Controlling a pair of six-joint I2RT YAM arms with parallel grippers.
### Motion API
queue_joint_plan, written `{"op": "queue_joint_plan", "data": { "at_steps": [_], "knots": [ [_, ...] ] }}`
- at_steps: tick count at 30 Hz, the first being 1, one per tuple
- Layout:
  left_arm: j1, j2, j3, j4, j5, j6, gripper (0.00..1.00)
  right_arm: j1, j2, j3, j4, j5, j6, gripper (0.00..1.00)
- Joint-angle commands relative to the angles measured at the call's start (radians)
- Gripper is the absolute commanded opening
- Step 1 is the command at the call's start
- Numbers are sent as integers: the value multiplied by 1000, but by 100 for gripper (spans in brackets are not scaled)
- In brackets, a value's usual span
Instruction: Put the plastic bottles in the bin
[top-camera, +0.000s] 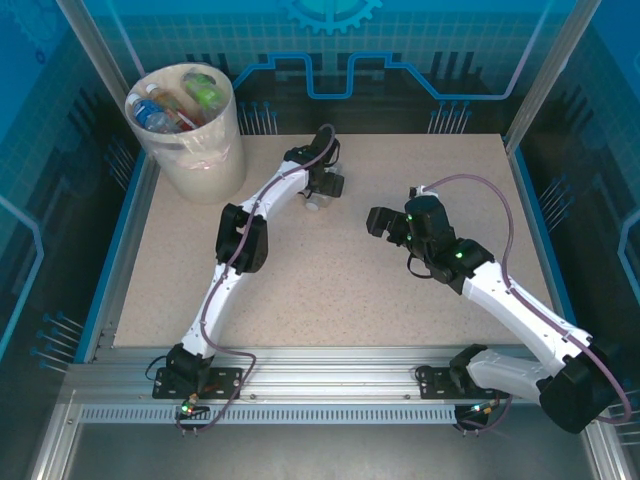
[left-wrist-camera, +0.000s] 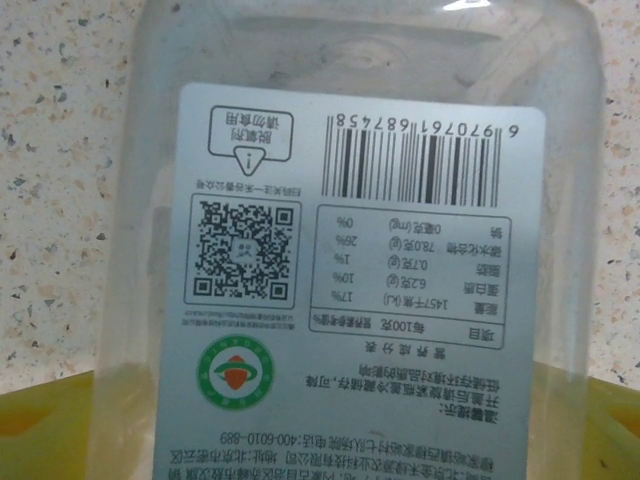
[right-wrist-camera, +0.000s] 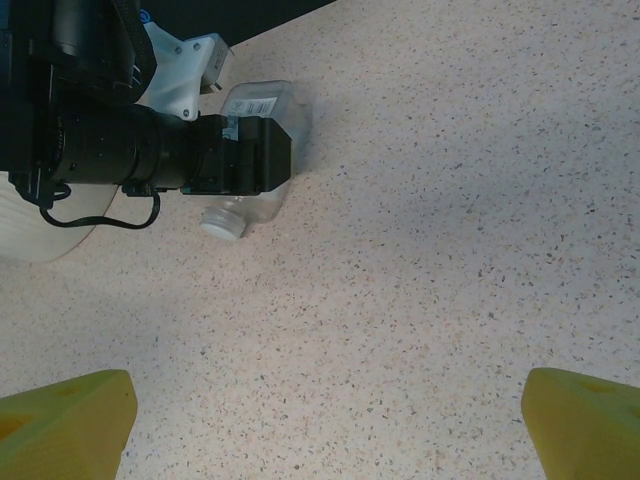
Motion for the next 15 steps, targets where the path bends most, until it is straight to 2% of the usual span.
{"op": "queue_joint_plan", "data": {
  "at_steps": [1,9,15],
  "knots": [
    [-4,-52,-49,23,-17,16,85,-10,-15,-20,2,25,-8,100],
    [-10,-282,-368,238,17,-17,75,-3,-12,-19,95,-129,-172,100],
    [-10,-435,-523,312,106,-38,69,34,7,0,144,-174,-258,100]
  ]
}}
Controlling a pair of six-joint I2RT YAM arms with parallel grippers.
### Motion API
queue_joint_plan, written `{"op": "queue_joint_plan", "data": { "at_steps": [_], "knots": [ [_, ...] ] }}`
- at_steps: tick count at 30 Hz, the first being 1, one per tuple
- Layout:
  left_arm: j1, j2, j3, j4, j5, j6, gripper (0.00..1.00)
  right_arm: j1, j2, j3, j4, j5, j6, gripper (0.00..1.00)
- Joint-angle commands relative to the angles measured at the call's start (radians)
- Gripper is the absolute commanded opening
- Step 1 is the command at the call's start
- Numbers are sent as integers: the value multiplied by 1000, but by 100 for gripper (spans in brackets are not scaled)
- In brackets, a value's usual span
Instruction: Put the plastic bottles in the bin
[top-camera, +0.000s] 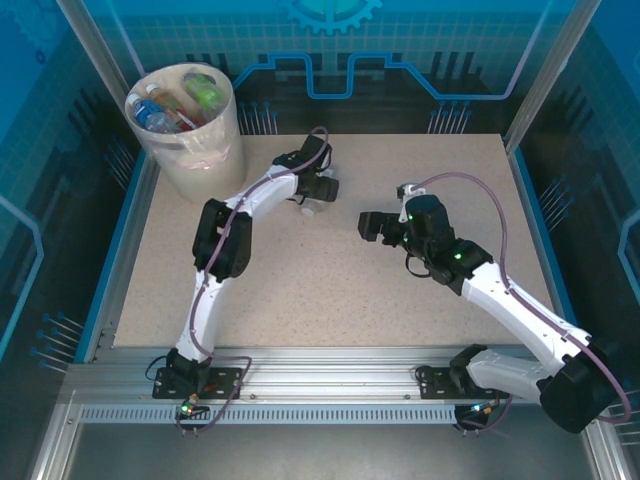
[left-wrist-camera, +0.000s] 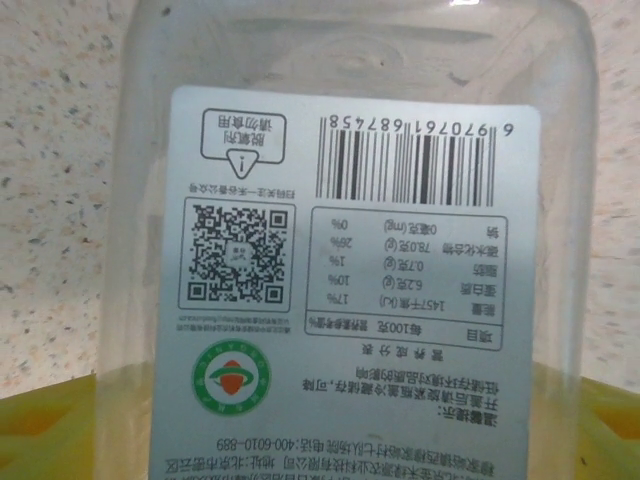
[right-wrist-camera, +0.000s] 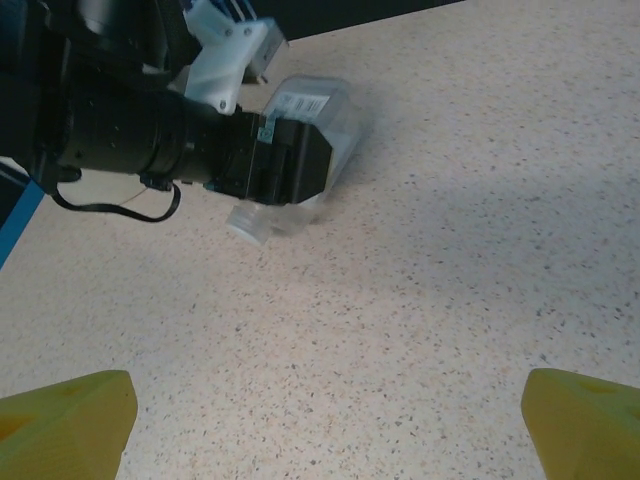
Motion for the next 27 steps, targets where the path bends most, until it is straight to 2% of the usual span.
{"op": "queue_joint_plan", "data": {
  "at_steps": [1,8,13,21,27],
  "knots": [
    [-6,-132,-55,83,69,-31,69,31,13,21,57,-54,-86,100],
    [-2,-329,-169,124,182,-21,66,81,68,77,100,-105,-156,100],
    [17,-482,-225,146,201,-7,66,99,99,110,152,-153,-169,100],
    [110,-668,-191,149,186,19,67,101,150,160,137,-92,-148,100],
    [233,-691,-83,170,53,74,67,99,174,164,141,-87,-121,100]
  ]
}}
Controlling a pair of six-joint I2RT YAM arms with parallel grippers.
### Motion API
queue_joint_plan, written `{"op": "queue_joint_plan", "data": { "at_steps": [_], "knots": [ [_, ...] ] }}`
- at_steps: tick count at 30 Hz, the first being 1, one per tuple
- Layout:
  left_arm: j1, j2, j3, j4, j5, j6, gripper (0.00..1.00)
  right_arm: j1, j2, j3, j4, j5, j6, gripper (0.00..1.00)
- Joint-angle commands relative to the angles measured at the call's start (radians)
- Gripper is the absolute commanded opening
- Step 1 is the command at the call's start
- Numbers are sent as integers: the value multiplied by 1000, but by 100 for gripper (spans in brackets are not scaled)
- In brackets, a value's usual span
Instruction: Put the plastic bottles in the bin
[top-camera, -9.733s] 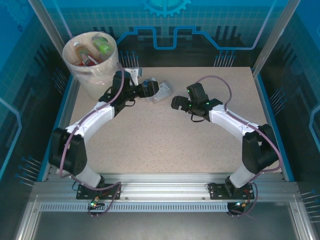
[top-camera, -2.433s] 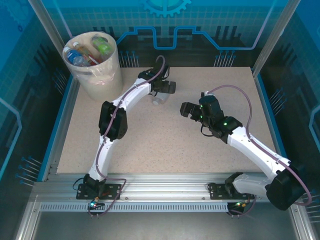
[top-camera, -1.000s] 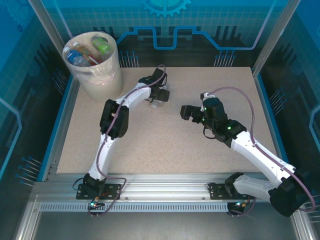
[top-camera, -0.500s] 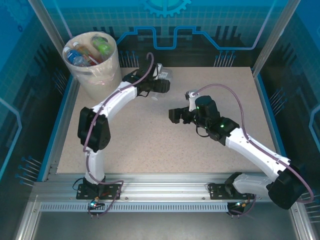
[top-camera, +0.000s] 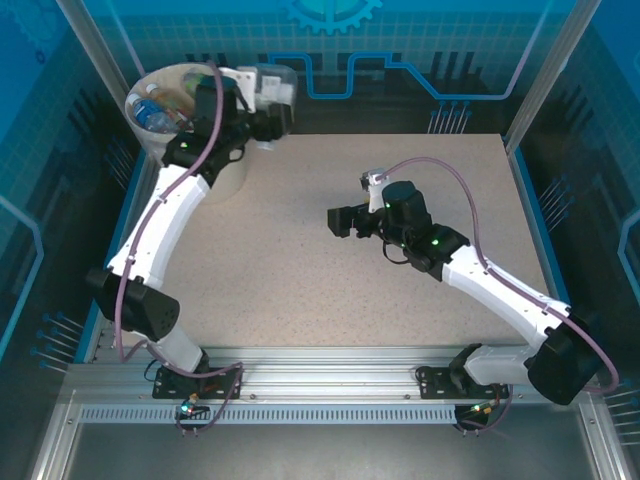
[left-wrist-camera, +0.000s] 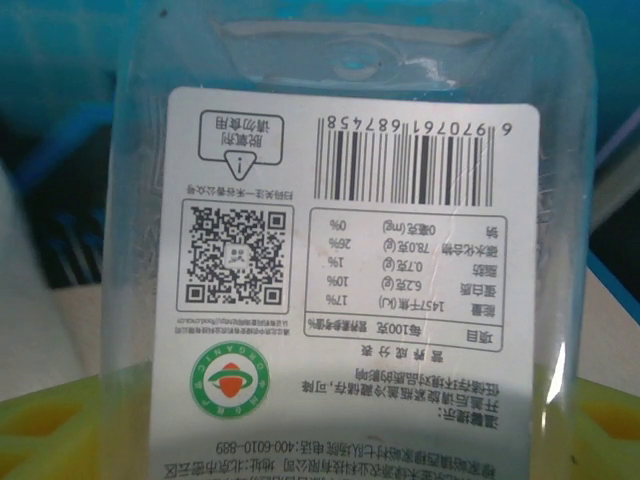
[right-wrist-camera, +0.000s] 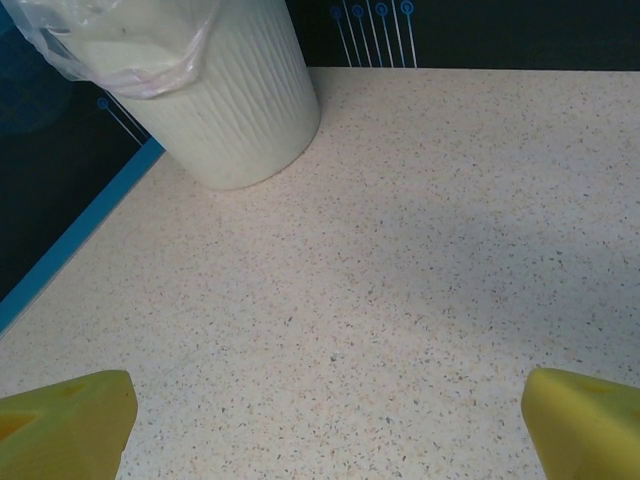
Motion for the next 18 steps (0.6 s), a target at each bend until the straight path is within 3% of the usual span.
{"op": "queue_joint_plan", "data": {
  "at_steps": [1,11,18],
  "knots": [
    [80,-3,78,39,-77,46,67,9,16,32,24,16,16,100],
    [252,220,340,-38,-97,227,68,5,18,49,-20,26,22,100],
    [312,309,372,-38,-41,366,71,5,9,38,-44,39,36,100]
  ]
}}
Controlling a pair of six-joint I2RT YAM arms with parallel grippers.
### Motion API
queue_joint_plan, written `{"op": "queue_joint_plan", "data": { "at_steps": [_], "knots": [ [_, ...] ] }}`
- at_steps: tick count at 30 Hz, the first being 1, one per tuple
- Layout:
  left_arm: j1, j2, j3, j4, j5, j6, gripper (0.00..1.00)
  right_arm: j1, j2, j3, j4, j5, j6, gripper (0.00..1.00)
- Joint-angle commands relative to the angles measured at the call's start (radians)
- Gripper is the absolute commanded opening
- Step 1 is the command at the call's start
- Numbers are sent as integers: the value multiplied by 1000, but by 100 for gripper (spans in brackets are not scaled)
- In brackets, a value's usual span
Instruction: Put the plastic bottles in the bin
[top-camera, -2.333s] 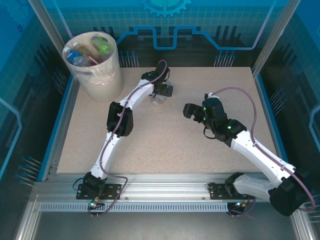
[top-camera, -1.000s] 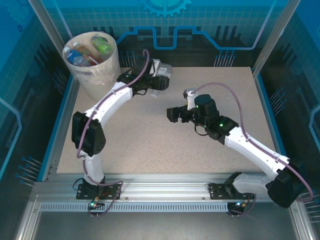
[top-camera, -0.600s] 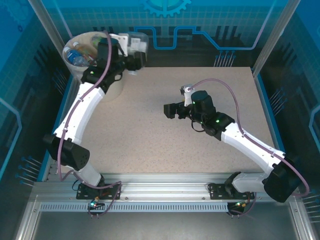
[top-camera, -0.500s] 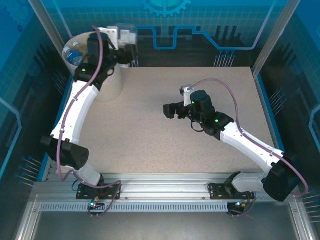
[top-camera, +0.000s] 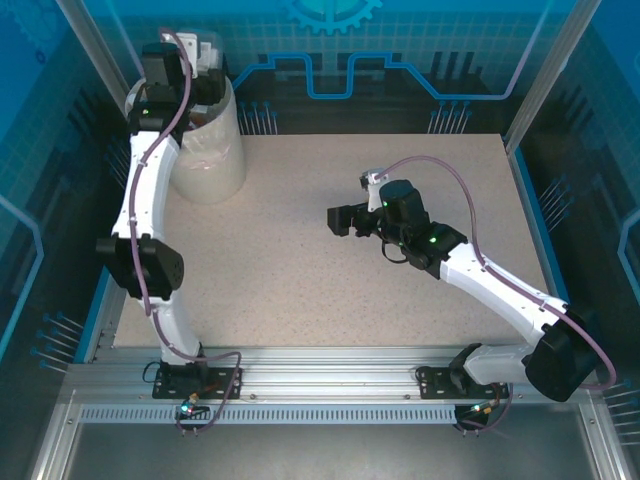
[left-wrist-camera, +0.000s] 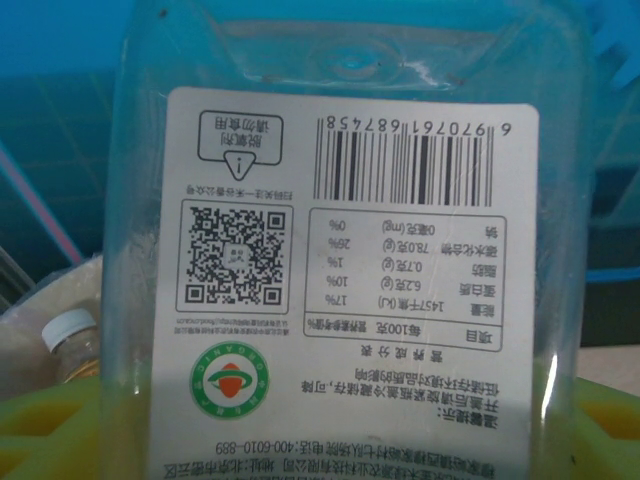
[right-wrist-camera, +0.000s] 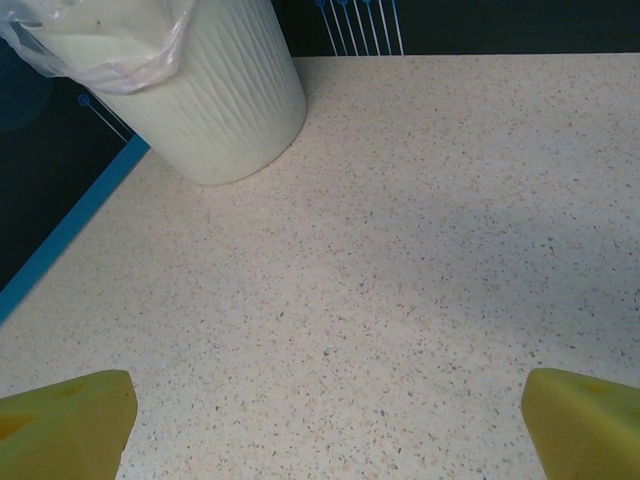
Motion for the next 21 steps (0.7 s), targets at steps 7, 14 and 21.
{"op": "queue_joint_plan", "data": {
  "at_steps": [7,14,21],
  "knots": [
    [53,115,130,-108,69,105,84,5,-22,-8,-31,44,35,100],
    [54,75,163,-105,118,26,99,5,-66,-26,-63,137,39,100],
    [57,-62,50,-84,152,-108,99,-16,-109,-55,-86,210,77,100]
  ]
}}
